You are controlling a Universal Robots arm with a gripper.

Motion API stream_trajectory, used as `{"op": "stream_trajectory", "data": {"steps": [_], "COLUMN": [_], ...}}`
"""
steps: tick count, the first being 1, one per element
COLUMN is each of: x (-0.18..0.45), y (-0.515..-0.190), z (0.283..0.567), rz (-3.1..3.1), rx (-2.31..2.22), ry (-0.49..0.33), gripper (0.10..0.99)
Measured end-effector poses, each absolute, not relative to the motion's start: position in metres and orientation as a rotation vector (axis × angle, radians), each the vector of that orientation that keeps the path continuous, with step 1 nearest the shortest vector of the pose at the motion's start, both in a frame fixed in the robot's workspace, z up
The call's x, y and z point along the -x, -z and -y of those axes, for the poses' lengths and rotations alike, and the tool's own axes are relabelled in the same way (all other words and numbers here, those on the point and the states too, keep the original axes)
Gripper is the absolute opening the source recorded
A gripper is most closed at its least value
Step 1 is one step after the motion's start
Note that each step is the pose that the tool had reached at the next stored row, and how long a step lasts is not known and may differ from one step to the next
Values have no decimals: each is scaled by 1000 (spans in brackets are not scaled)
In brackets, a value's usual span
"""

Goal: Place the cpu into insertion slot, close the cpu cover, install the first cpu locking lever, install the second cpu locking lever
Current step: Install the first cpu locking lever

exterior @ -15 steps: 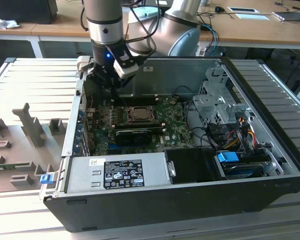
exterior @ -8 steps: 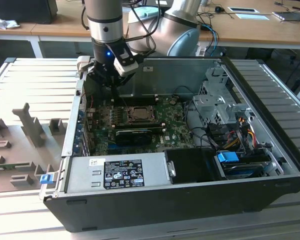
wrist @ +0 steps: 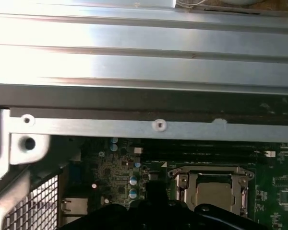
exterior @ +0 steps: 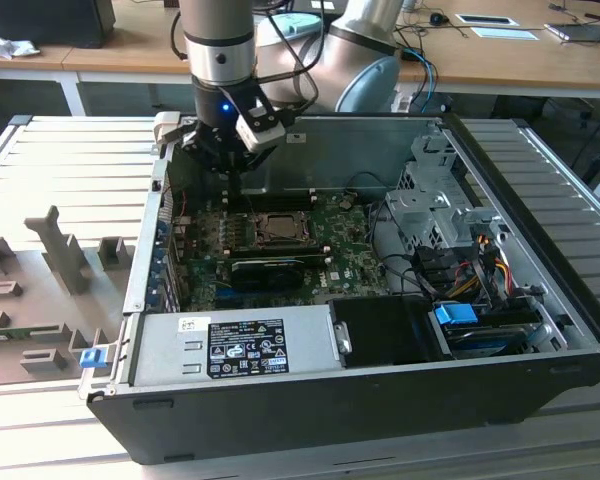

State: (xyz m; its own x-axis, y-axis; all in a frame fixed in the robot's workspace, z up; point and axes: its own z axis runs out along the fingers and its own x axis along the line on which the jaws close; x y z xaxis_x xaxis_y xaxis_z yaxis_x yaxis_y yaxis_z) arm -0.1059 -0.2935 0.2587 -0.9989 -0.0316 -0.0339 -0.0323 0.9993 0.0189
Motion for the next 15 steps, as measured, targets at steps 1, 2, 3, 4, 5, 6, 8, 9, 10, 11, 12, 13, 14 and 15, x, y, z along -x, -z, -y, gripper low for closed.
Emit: {"op": "stream_trajectory", "data": {"steps": [1,2,3,4,5,6,8,9,10,11,12,13,14,15], "x": [102,99,93,89,86,81,73,67,63,57,53,49,45,44], "y": [-259,-259,-259,-259,-259,-258,-258,-258,-258,-258,-258,-258,-257,-256], "z": [293,293,293,293,293,293,293,293,293,293,293,293,294,293], "rz": [-3108,-3109,-3109,-3109,-3109,-3109,-3109,-3109,-3109,-3110,-3110,-3112,-3115,-3114], "rx": [50,50,50,50,50,50,50,50,50,50,50,50,50,49], "ry": [-30,-30,-30,-30,-30,-30,-30,-30,-30,-30,-30,-32,-44,-70], "gripper": [106,106,106,106,106,106,106,106,106,106,106,106,106,106]}}
